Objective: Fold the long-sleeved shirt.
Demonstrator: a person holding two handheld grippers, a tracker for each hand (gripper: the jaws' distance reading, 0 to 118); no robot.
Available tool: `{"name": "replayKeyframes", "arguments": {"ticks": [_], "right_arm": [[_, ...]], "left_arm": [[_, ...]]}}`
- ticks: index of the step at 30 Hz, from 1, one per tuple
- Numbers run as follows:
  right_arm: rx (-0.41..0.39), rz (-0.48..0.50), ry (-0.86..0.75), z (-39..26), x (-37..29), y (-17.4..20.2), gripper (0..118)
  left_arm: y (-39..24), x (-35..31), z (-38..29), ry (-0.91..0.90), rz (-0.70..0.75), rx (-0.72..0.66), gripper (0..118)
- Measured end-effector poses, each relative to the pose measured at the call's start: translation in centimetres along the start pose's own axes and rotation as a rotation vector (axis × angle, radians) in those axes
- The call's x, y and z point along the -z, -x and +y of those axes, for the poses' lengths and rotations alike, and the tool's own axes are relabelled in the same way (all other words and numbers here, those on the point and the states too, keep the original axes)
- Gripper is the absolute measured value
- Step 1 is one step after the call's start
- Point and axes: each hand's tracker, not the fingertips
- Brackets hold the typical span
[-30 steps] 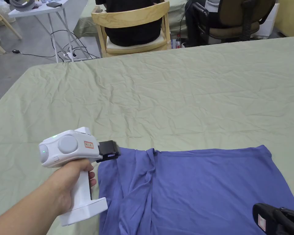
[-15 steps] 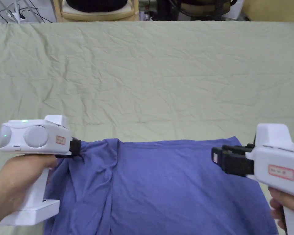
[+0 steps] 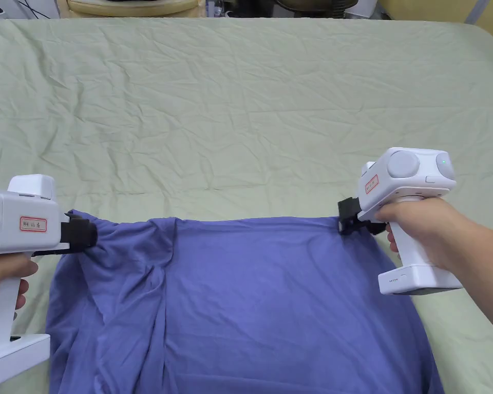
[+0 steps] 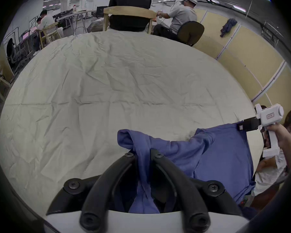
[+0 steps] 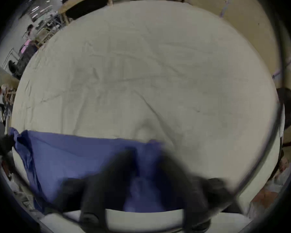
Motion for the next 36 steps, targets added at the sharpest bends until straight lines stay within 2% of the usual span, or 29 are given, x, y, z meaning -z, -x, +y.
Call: {"name": "replayKeyframes", "arguments": {"ticks": [1, 2, 7, 11, 16, 18, 21, 26, 30, 32, 33, 35, 36], "right_arm": [[-0.006, 0.049, -0.018, -0.4, -0.6, 0.2, 6], [0.000, 0.054, -0.059, -1.0, -1.8, 0.5, 6], [-0.147, 0.050, -0.180, -3.9, -7.5, 0.6, 6], [-0.221, 0.074, -0.286, -8.5, -13.0, -0.4, 6], [-0.288, 0.049, -0.279, -16.4, -15.1, -2.2, 6], [-0.282, 0.058, -0.244, -19.4, -14.4, -2.9, 6], [-0.232, 0.088, -0.148, -23.6, -12.1, -4.2, 6], [-0.228, 0.076, -0.053, -27.3, -7.4, -4.3, 6], [-0.188, 0.062, 0.001, -27.1, -5.1, -3.6, 6], [-0.163, 0.062, 0.014, -26.3, -4.5, -3.7, 6], [-0.136, 0.072, 0.031, -26.0, -3.7, -4.7, 6], [-0.100, 0.103, 0.040, -25.6, -3.8, -5.5, 10], [-0.098, 0.115, 0.029, -25.9, -4.1, -5.8, 13]], "left_arm": [[0.0, -0.4, -0.1, -0.013, -0.008, 0.000, 12], [0.0, -0.9, -0.2, -0.028, -0.016, 0.001, 12], [-0.3, -5.4, -2.0, -0.119, -0.073, 0.084, 11], [-0.5, -9.6, -4.4, -0.138, -0.081, 0.131, 11], [-0.7, -13.7, -9.5, -0.142, -0.089, 0.194, 11], [-0.9, -14.5, -11.8, -0.104, -0.095, 0.205, 11], [-1.2, -14.5, -16.0, -0.005, -0.102, 0.223, 12], [-0.5, -10.5, -21.9, 0.173, -0.006, 0.162, 12], [1.0, -8.8, -22.3, 0.110, -0.026, 0.033, 13], [0.5, -8.5, -22.5, 0.115, 0.035, 0.057, 24], [0.6, -8.6, -22.5, 0.097, 0.084, 0.050, 46], [1.5, -8.7, -22.1, 0.099, 0.100, -0.015, 73], [1.5, -9.1, -21.9, 0.117, 0.120, -0.061, 93]]}}
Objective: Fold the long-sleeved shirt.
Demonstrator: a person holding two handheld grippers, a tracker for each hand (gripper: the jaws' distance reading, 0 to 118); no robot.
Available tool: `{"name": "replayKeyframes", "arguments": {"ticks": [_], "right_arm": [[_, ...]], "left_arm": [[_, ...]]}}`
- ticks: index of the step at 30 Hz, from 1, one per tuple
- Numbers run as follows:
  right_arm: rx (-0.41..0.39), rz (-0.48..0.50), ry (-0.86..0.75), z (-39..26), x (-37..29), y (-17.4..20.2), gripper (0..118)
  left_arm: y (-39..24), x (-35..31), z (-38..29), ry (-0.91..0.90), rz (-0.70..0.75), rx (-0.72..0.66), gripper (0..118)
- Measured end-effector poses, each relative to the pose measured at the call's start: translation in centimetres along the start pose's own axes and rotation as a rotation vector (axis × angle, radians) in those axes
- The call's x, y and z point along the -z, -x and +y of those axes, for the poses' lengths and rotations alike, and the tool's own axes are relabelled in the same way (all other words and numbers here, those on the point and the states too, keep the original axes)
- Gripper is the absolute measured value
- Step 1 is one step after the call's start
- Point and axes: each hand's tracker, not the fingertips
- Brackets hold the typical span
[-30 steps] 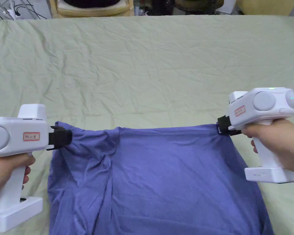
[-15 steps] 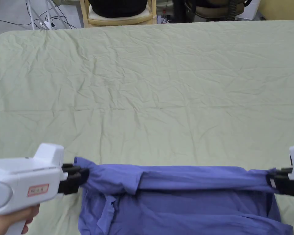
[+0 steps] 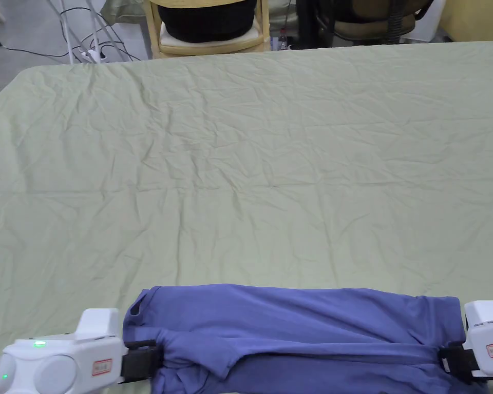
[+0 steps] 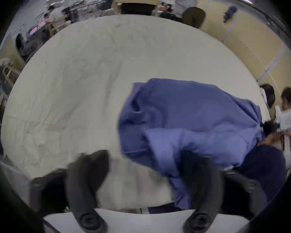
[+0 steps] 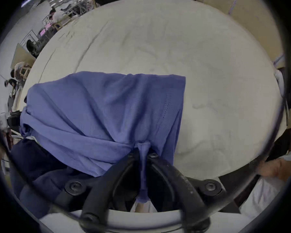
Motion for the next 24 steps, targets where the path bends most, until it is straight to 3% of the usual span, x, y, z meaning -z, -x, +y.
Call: {"name": "replayKeyframes", "arguments": {"ticks": [1, 2, 3, 5, 6, 8, 9, 10, 11, 12, 13, 15, 16, 17, 18, 19, 20, 24], "right_arm": [[0.004, 0.007, -0.027, -0.6, -0.7, -0.1, 16], [0.003, -0.004, -0.063, -1.0, -1.5, -0.2, 24], [-0.003, -0.021, -0.093, -1.3, -2.3, -0.4, 49], [0.023, -0.097, -0.157, -2.5, -4.7, -0.5, 111], [0.036, -0.091, -0.199, -2.8, -5.8, -0.7, 118], [0.091, 0.002, -0.331, -3.3, -9.2, -0.4, 112], [0.129, 0.050, -0.346, -3.6, -10.4, 0.6, 106], [0.179, 0.115, -0.358, -3.8, -11.4, 0.7, 90], [0.229, 0.178, -0.370, -3.8, -11.9, 0.8, 58], [0.265, 0.259, -0.391, -3.7, -12.1, 1.0, 3], [0.274, 0.311, -0.399, -2.5, -10.7, -0.5, 2], [0.233, 0.306, -0.383, -1.9, -9.8, 0.0, 2], [0.182, 0.263, -0.349, -1.4, -9.1, 0.5, 2], [0.147, 0.233, -0.319, -0.7, -8.1, 0.3, 2], [0.131, 0.227, -0.300, -0.5, -7.5, 0.6, 2], [0.122, 0.257, -0.290, -0.3, -7.0, 0.8, 2], [0.114, 0.300, -0.285, -0.3, -6.5, 0.8, 2], [0.137, 0.461, -0.280, -0.2, -5.3, 0.7, 2]], "left_arm": [[0.5, -0.5, 0.4, 0.023, 0.028, -0.052, 108], [0.9, -1.4, 0.7, 0.023, 0.030, -0.105, 113], [1.3, -2.5, 0.8, -0.020, -0.003, -0.137, 113], [1.6, -5.1, 0.8, -0.108, -0.045, -0.230, 113], [1.7, -6.1, 0.8, -0.136, -0.074, -0.254, 113], [1.0, -8.2, 0.4, -0.134, -0.130, -0.258, 112], [0.7, -8.7, 0.3, -0.097, -0.162, -0.246, 104], [0.4, -9.2, 0.4, -0.035, -0.213, -0.200, 83], [-0.1, -9.4, 0.3, -0.016, -0.247, -0.157, 45], [-0.9, -9.8, 0.1, -0.057, -0.270, -0.117, 2], [-1.4, -9.7, 0.0, -0.052, -0.267, -0.077, 7], [-1.4, -9.3, 0.2, -0.069, -0.265, -0.088, 11], [-1.1, -8.4, 0.3, -0.086, -0.304, -0.129, 28], [-0.4, -7.3, 0.6, -0.076, -0.365, -0.183, 68], [0.2, -6.3, 0.8, -0.040, -0.413, -0.234, 117], [0.7, -4.9, 1.0, 0.013, -0.442, -0.277, 118], [1.7, -3.8, 1.2, 0.062, -0.454, -0.287, 110], [3.0, -2.2, 1.3, 0.012, -0.433, -0.219, 108]]}}
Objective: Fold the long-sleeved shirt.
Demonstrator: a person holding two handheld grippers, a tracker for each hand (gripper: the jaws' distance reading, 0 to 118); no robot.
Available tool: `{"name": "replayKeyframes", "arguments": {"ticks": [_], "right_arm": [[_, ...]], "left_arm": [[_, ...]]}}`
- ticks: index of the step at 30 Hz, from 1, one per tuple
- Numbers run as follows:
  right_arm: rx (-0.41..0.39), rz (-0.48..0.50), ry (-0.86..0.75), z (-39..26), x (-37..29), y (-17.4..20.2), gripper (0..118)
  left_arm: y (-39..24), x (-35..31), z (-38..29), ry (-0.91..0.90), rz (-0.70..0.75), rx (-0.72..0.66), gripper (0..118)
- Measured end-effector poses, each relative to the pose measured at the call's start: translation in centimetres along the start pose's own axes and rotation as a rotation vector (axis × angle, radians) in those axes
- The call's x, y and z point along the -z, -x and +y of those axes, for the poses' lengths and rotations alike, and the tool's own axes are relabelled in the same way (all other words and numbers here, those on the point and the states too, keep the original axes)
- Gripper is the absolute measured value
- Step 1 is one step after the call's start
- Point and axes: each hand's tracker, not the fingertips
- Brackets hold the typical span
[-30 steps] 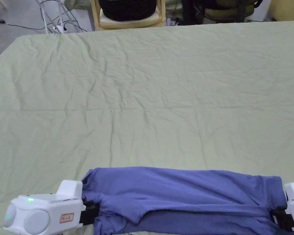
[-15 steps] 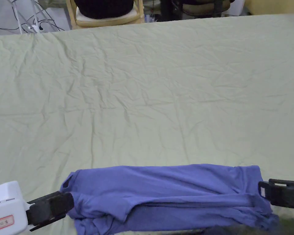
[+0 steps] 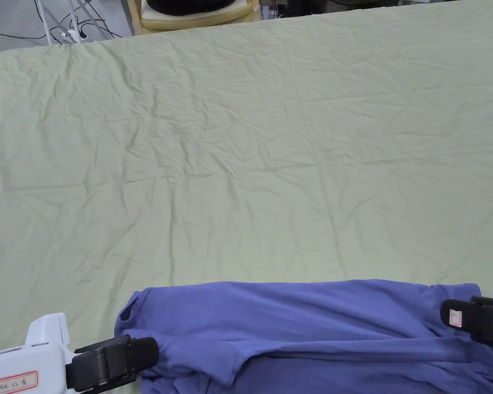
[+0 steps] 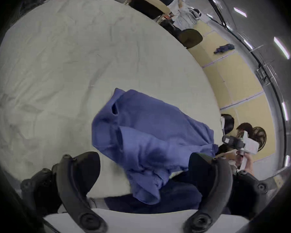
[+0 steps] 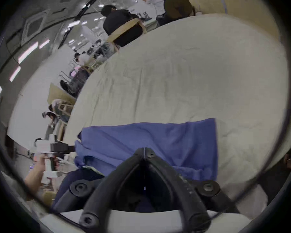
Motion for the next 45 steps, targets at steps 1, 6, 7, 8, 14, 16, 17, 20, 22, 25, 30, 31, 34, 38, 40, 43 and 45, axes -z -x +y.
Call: {"name": "replayKeyframes", "arguments": {"ticks": [1, 6, 7, 8, 14, 16, 17, 20, 22, 25, 30, 31, 34, 38, 40, 43, 45], "right_arm": [[0.011, 0.036, 0.014, -0.1, 0.2, -0.2, 2], [0.039, 0.162, 0.067, -0.1, 2.4, -1.3, 2], [0.037, 0.146, 0.063, 0.0, 2.8, -1.2, 2], [0.039, 0.115, 0.062, 0.1, 3.1, -1.0, 2], [0.032, 0.044, 0.075, 0.4, 5.0, 0.2, 2], [0.029, 0.043, 0.076, 0.5, 5.2, 1.0, 2], [0.008, 0.028, 0.080, 0.5, 5.1, 1.4, 2], [-0.073, -0.055, 0.088, 0.9, 4.8, 3.2, 2], [-0.098, -0.054, 0.072, 1.2, 4.3, 4.3, 2], [-0.099, -0.021, 0.015, 2.0, 3.6, 5.6, 2], [-0.154, -0.083, -0.102, 3.6, 3.8, 7.5, 2], [-0.131, -0.077, -0.104, 3.8, 4.1, 7.6, 2], [-0.047, -0.016, -0.144, 4.1, 4.2, 8.1, 2], [-0.042, -0.020, -0.154, 3.8, 3.3, 8.9, 2], [-0.042, -0.021, -0.159, 3.7, 2.6, 9.0, 2], [-0.039, -0.017, -0.167, 3.3, 1.6, 8.9, 2], [-0.036, -0.023, -0.170, 3.1, 1.0, 9.0, 2]], "left_arm": [[0.3, 0.9, 0.3, 0.019, -0.010, 0.015, 108], [-0.1, 5.6, 1.2, 0.052, -0.103, -0.099, 111], [-0.3, 6.4, 1.2, 0.027, -0.128, -0.089, 113], [-0.1, 7.1, 1.2, 0.010, -0.137, -0.081, 116], [-3.2, 7.6, 2.2, 0.028, 0.014, 0.079, 45], [-3.6, 7.2, 2.0, 0.049, 0.071, 0.146, 38], [-4.2, 6.7, 1.9, 0.043, 0.056, 0.159, 38], [-4.8, 5.2, 1.8, 0.021, 0.035, 0.154, 35], [-4.2, 3.5, 2.5, -0.024, -0.022, 0.047, 33], [-3.4, 1.0, 3.6, -0.077, -0.104, -0.059, 33], [-2.3, -2.3, 4.9, -0.121, -0.010, -0.023, 33], [-1.6, -3.3, 5.2, -0.125, 0.004, -0.031, 33], [0.1, -6.6, 5.9, -0.184, 0.073, -0.065, 33], [2.3, -10.9, 5.9, -0.305, 0.210, -0.133, 33], [3.0, -12.3, 5.5, -0.354, 0.241, -0.210, 33], [2.8, -13.1, 4.9, -0.353, 0.286, -0.242, 33], [1.2, -12.4, 4.5, -0.313, 0.361, -0.177, 33]]}}
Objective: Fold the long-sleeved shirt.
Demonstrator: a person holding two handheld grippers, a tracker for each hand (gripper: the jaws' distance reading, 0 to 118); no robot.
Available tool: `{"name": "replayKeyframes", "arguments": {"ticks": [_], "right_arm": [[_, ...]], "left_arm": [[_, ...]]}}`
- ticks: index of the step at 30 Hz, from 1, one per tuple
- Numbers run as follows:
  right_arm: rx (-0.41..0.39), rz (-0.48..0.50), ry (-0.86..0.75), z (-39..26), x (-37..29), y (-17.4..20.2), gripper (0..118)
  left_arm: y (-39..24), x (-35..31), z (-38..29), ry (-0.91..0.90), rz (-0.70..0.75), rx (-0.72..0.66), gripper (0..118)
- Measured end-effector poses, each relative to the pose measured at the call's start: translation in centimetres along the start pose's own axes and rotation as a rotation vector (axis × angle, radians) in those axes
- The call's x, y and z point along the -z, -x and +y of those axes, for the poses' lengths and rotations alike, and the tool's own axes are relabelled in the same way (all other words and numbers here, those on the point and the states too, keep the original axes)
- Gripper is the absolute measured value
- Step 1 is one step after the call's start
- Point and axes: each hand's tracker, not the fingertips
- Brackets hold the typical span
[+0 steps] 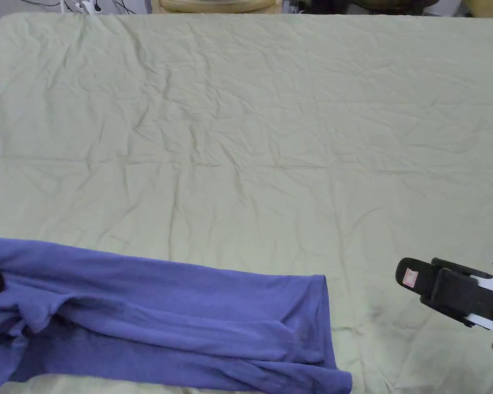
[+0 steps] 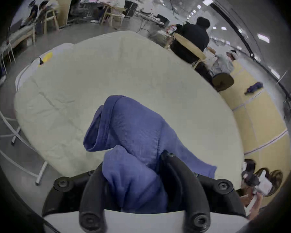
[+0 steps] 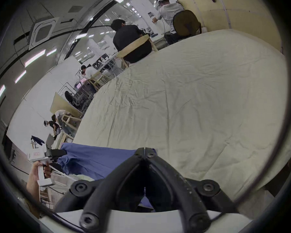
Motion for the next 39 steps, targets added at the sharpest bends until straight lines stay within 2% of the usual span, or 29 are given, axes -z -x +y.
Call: {"name": "replayKeyframes", "arguments": {"ticks": [3, 5, 8, 11, 15, 16, 17, 18, 19, 20, 24, 26, 27, 28, 29, 30, 31, 33, 34, 35, 37, 39], "right_arm": [[-0.009, -0.024, 0.002, -0.4, -0.6, 0.3, 2], [0.000, -0.040, 0.009, -0.7, -0.8, 0.5, 2], [0.095, -0.045, 0.008, -1.4, -1.2, 0.2, 2], [0.123, -0.058, 0.016, -1.9, -1.6, 0.0, 2], [0.152, -0.092, 0.019, -2.3, -3.0, -0.3, 2], [0.155, -0.090, 0.015, -2.4, -3.6, -0.7, 2], [0.157, -0.087, 0.009, -2.4, -4.1, -0.8, 2], [0.158, -0.083, 0.001, -2.5, -4.7, -0.9, 2], [0.160, -0.080, -0.006, -2.6, -5.3, -1.0, 2], [0.160, -0.077, -0.011, -2.7, -5.8, -1.1, 2], [0.176, -0.065, -0.030, -2.9, -6.9, -1.2, 2], [0.225, -0.024, -0.047, -3.1, -7.2, -1.5, 2], [0.261, -0.002, -0.046, -3.2, -7.3, -1.6, 2], [0.310, 0.037, -0.042, -3.3, -7.4, -1.7, 2], [0.348, 0.076, -0.040, -3.4, -7.5, -1.9, 2], [0.375, 0.104, -0.042, -3.5, -7.7, -2.1, 2], [0.381, 0.109, -0.048, -3.5, -7.9, -2.2, 2], [0.345, 0.068, -0.057, -3.5, -8.4, -1.9, 2], [0.331, 0.041, -0.065, -3.4, -8.7, -1.8, 2], [0.328, 0.027, -0.069, -3.4, -8.8, -1.7, 2], [0.330, 0.025, -0.077, -3.4, -9.0, -1.7, 2], [0.340, 0.025, -0.081, -3.5, -9.2, -1.8, 2]], "left_arm": [[-4.5, 0.0, -1.5, -0.006, 0.053, 0.023, 33], [-8.7, 0.1, -2.8, -0.028, 0.042, 0.097, 33], [-16.4, 1.9, -5.9, -0.006, 0.000, 0.202, 34], [-22.6, 6.0, -9.5, 0.040, -0.018, 0.367, 34], [-27.4, 12.1, -14.7, 0.181, 0.060, 0.458, 36], [-27.9, 13.4, -15.8, 0.210, 0.097, 0.455, 42], [-28.3, 14.1, -16.6, 0.230, 0.106, 0.456, 57], [-28.8, 14.5, -17.3, 0.233, 0.093, 0.441, 84], [-29.0, 14.1, -17.7, 0.229, 0.067, 0.411, 104], [-29.4, 12.9, -17.7, 0.213, -0.018, 0.378, 113], [-29.2, 7.4, -15.2, 0.129, -0.277, 0.299, 113], [-27.4, 4.6, -12.8, 0.050, -0.392, 0.142, 113], [-26.3, 3.6, -11.8, 0.013, -0.424, 0.051, 111], [-24.3, 2.6, -10.7, -0.014, -0.462, -0.029, 101], [-22.8, 2.1, -10.1, -0.047, -0.466, -0.074, 76], [-21.9, 2.1, -9.4, -0.077, -0.400, -0.087, 14], [-21.1, 2.6, -8.9, -0.101, -0.270, -0.037, 4], [-19.9, 4.5, -9.3, -0.121, -0.028, 0.083, 2], [-20.2, 6.3, -9.8, -0.054, 0.002, 0.198, 2], [-20.3, 7.9, -10.5, -0.008, 0.021, 0.277, 2], [-20.4, 10.6, -12.5, 0.127, 0.012, 0.287, 2], [-22.1, 13.1, -14.8, 0.229, -0.062, 0.338, 2]]}}
